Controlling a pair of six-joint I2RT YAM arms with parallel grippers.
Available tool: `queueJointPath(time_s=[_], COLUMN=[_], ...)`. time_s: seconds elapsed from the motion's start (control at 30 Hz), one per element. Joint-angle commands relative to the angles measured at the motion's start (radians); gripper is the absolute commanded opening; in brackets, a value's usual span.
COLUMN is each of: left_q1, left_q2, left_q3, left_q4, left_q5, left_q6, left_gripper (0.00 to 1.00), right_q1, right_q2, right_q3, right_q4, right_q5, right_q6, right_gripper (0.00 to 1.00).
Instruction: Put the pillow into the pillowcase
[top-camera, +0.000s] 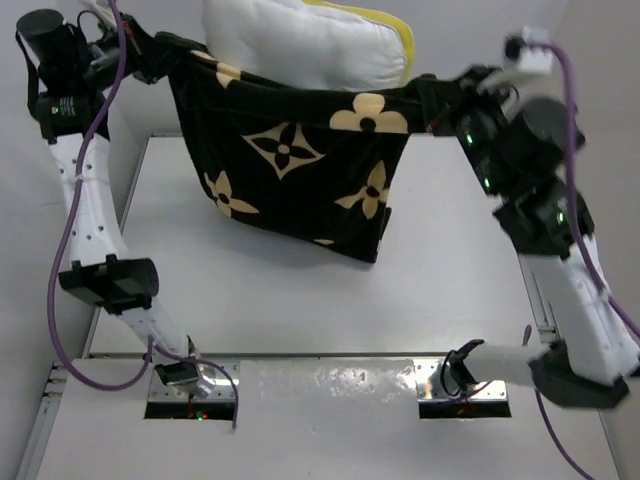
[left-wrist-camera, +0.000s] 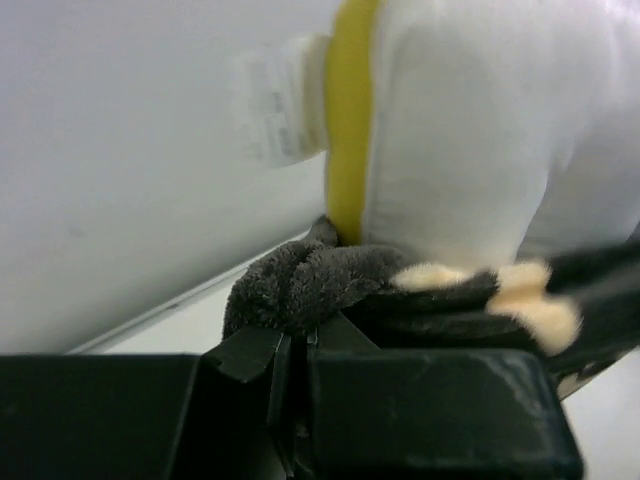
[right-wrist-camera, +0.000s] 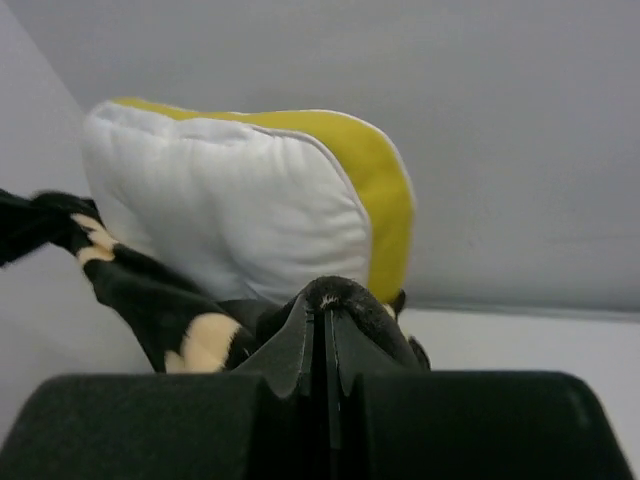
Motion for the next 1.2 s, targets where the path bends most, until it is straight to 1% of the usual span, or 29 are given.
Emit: queueJointPath(time_s=[0.0, 0.07, 0.1, 0.17, 0.2, 0.23, 0.27, 0.33, 0.4, 0.43, 0.47, 0.53, 0.57, 0.6, 0.63, 0.67, 0.73, 0.77, 0.8, 0.83, 0.87, 0.9, 0.93, 0.97, 1.0, 1.07, 1.1, 1.13, 1.17], left_q1=[-0.012, -0.029, -0.003, 0.033, 0.064, 0.072, 0.083, 0.084, 0.054, 0.041, 0.034, 0.055, 0.070, 0.101, 0.118, 0.153, 0.167, 0.144, 0.120, 0.097, 0.072, 0.043, 0.034, 0.034, 0.040, 0.076, 0.098, 0.124, 0.188], left_q2=[-0.138, -0.194, -0.189, -0.119, -0.091, -0.068, -0.056, -0.133, -0.172, -0.189, -0.189, -0.134, -0.098, -0.056, -0.006, -0.008, -0.126, -0.198, -0.220, -0.232, -0.240, -0.251, -0.249, -0.242, -0.200, -0.125, -0.032, 0.001, 0.009], left_q3=[-0.203, -0.345, -0.340, -0.204, -0.010, 0.068, 0.115, 0.032, -0.153, -0.204, -0.284, -0.227, -0.026, 0.096, 0.184, 0.215, 0.089, -0.039, -0.086, -0.126, -0.222, -0.287, -0.345, -0.402, -0.378, -0.080, 0.067, 0.190, 0.290], left_q4=[0.001, 0.002, 0.008, -0.006, -0.006, -0.001, 0.041, 0.086, 0.057, 0.036, 0.040, 0.060, 0.078, 0.103, 0.234, 0.347, 0.558, 0.536, 0.437, 0.246, 0.159, 0.107, 0.059, 0.047, 0.040, 0.014, 0.032, 0.160, 0.275], left_q5=[-0.013, -0.069, -0.088, -0.062, -0.051, -0.054, -0.057, -0.062, -0.032, -0.034, -0.056, -0.045, -0.013, 0.005, 0.024, 0.083, 0.105, 0.096, 0.094, 0.091, 0.052, 0.029, 0.007, -0.010, -0.016, -0.034, -0.036, -0.031, -0.027], left_q6=[0.146, 0.201, 0.195, 0.164, 0.126, 0.117, 0.108, 0.095, 0.141, 0.147, 0.141, 0.091, 0.016, -0.035, -0.090, -0.219, -0.291, -0.220, -0.137, -0.056, 0.086, 0.132, 0.147, 0.178, 0.180, 0.113, 0.062, -0.001, -0.155], left_gripper=[0.00, 0.00, 0.00, 0.00, 0.00, 0.00, 0.00, 0.00, 0.00, 0.00, 0.00, 0.00, 0.00, 0.00, 0.00, 0.00, 0.00, 0.00, 0.00, 0.00, 0.00, 0.00, 0.00, 0.00, 0.00, 0.00, 0.00, 0.00, 0.00], right_q1=[-0.006, -0.006, -0.006, -0.008, -0.005, -0.005, -0.005, -0.005, -0.006, -0.005, -0.005, -0.006, -0.006, -0.005, -0.005, -0.006, 0.003, 0.003, 0.003, 0.003, 0.001, 0.001, 0.001, 0.000, -0.003, -0.003, -0.002, -0.002, -0.002], right_q2=[-0.291, -0.361, -0.346, -0.276, -0.238, -0.170, -0.147, -0.160, -0.240, -0.342, -0.376, -0.372, -0.295, -0.245, -0.198, -0.114, -0.075, -0.114, -0.165, -0.226, -0.295, -0.402, -0.424, -0.421, -0.351, -0.238, -0.113, -0.051, 0.011], right_q3=[-0.392, -0.593, -0.615, -0.481, -0.289, -0.196, -0.054, -0.020, -0.219, -0.332, -0.540, -0.554, -0.399, -0.281, -0.173, 0.031, 0.162, 0.138, 0.051, -0.070, -0.375, -0.516, -0.610, -0.684, -0.653, -0.351, -0.201, 0.113, 0.263], right_q4=[0.227, 0.305, 0.296, 0.243, 0.194, 0.178, 0.158, 0.155, 0.195, 0.242, 0.352, 0.373, 0.323, 0.287, 0.255, 0.199, 0.142, 0.108, 0.117, 0.152, 0.272, 0.328, 0.356, 0.352, 0.326, 0.208, 0.172, 0.104, 0.076], right_q5=[0.017, 0.101, 0.118, 0.120, 0.103, 0.088, 0.056, 0.042, 0.084, 0.109, 0.136, 0.228, 0.226, 0.168, 0.132, 0.103, 0.061, 0.064, 0.078, 0.127, 0.161, 0.207, 0.266, 0.269, 0.265, 0.201, 0.169, 0.140, 0.090], right_q6=[0.061, 0.080, 0.054, -0.001, -0.046, -0.063, -0.072, -0.075, -0.031, -0.014, -0.012, -0.037, -0.087, -0.097, -0.103, -0.107, -0.103, -0.085, -0.074, -0.062, -0.031, -0.008, 0.018, 0.023, 0.008, -0.063, -0.087, -0.107, -0.121], right_gripper=[0.00, 0.00, 0.00, 0.00, 0.00, 0.00, 0.00, 0.00, 0.00, 0.00, 0.00, 0.00, 0.00, 0.00, 0.00, 0.00, 0.00, 0.00, 0.00, 0.00, 0.00, 0.00, 0.00, 0.00, 0.00, 0.00, 0.00, 0.00, 0.00])
